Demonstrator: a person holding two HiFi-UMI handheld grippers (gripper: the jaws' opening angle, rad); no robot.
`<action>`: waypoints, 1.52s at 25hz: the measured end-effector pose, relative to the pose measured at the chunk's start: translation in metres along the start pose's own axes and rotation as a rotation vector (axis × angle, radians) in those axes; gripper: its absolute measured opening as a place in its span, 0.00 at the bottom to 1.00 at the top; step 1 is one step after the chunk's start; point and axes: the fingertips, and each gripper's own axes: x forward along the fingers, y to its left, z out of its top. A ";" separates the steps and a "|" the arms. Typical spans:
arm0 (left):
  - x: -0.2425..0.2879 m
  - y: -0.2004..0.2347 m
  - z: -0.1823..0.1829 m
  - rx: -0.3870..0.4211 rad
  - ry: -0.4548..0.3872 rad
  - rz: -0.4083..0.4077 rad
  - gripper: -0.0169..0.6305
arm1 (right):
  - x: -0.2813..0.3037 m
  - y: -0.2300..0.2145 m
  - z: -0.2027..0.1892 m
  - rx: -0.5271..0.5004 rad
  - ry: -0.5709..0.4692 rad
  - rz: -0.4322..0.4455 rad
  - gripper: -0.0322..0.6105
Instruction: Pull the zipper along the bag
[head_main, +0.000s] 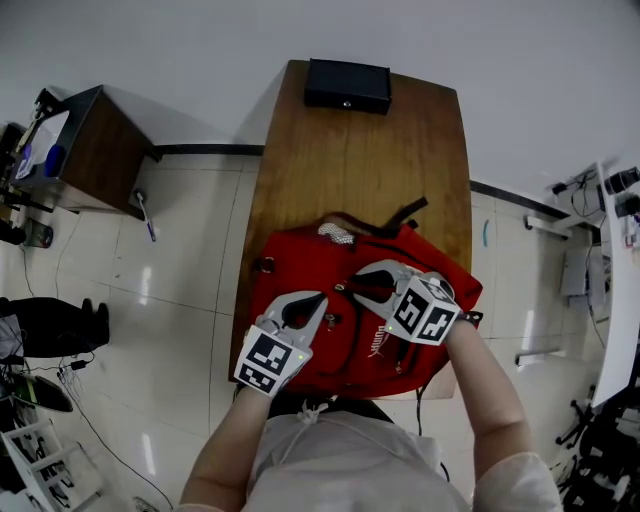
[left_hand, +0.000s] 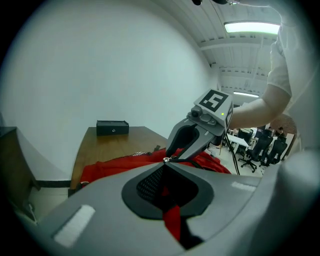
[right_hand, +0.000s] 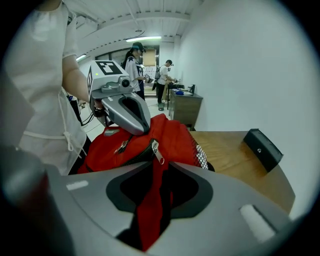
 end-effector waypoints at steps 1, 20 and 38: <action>0.001 0.001 -0.001 -0.004 0.007 -0.003 0.04 | 0.002 -0.001 0.000 -0.010 0.009 0.021 0.19; 0.008 0.005 -0.004 -0.070 0.054 -0.078 0.04 | 0.023 0.026 0.014 -0.268 0.181 0.542 0.15; 0.022 -0.006 -0.003 -0.029 0.091 -0.094 0.04 | -0.011 0.019 -0.003 -0.237 0.285 0.265 0.06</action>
